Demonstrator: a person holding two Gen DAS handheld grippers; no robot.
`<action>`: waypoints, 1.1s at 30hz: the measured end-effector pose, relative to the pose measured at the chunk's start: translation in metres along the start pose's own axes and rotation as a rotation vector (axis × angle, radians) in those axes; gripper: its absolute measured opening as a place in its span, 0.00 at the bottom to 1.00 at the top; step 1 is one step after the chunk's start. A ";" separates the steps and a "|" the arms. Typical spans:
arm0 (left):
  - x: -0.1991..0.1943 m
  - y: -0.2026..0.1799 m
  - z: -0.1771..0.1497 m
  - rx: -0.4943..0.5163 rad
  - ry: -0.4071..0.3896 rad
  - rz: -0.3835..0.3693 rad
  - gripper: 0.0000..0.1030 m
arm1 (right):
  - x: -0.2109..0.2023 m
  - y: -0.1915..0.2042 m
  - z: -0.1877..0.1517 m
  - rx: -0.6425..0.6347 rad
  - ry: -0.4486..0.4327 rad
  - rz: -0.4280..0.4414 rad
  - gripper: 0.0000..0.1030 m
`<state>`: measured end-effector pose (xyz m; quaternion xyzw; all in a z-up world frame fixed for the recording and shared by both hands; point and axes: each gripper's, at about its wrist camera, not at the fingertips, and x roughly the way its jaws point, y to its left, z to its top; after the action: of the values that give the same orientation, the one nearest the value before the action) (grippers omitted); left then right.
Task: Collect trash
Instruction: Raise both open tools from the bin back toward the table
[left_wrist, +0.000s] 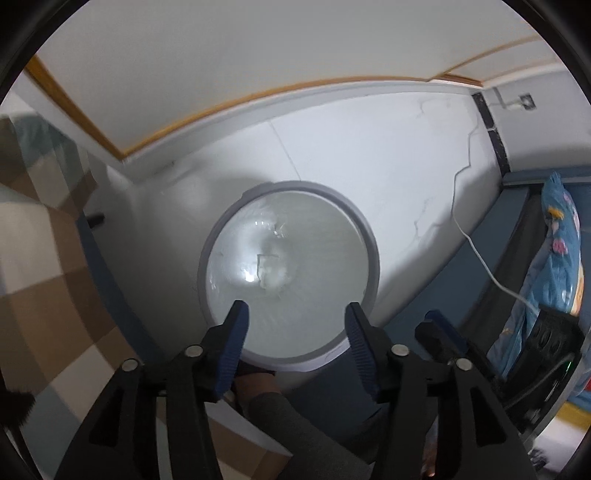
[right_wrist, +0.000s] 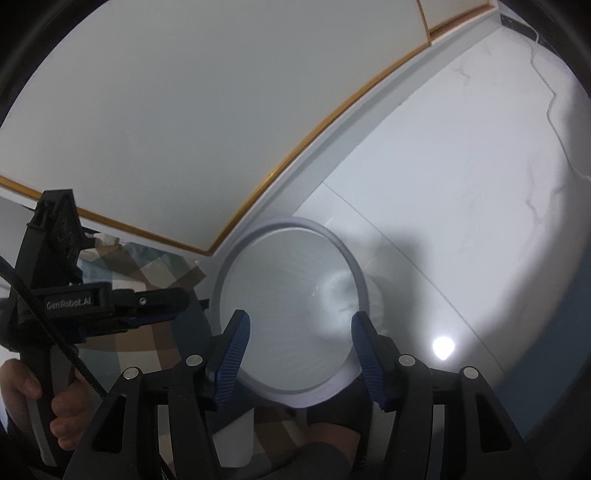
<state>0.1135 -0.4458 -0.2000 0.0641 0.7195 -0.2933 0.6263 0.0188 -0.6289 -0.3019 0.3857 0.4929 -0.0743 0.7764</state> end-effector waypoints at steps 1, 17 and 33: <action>-0.008 -0.004 -0.004 0.022 -0.028 0.020 0.58 | -0.004 0.000 0.001 -0.003 -0.005 0.005 0.55; -0.157 -0.008 -0.077 0.072 -0.524 0.169 0.67 | -0.106 0.063 -0.008 -0.119 -0.196 0.051 0.66; -0.284 0.065 -0.185 -0.113 -0.966 0.230 0.86 | -0.214 0.199 -0.055 -0.418 -0.426 0.104 0.79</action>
<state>0.0427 -0.2215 0.0522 -0.0338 0.3503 -0.1791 0.9187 -0.0285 -0.5108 -0.0332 0.2181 0.3033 -0.0105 0.9275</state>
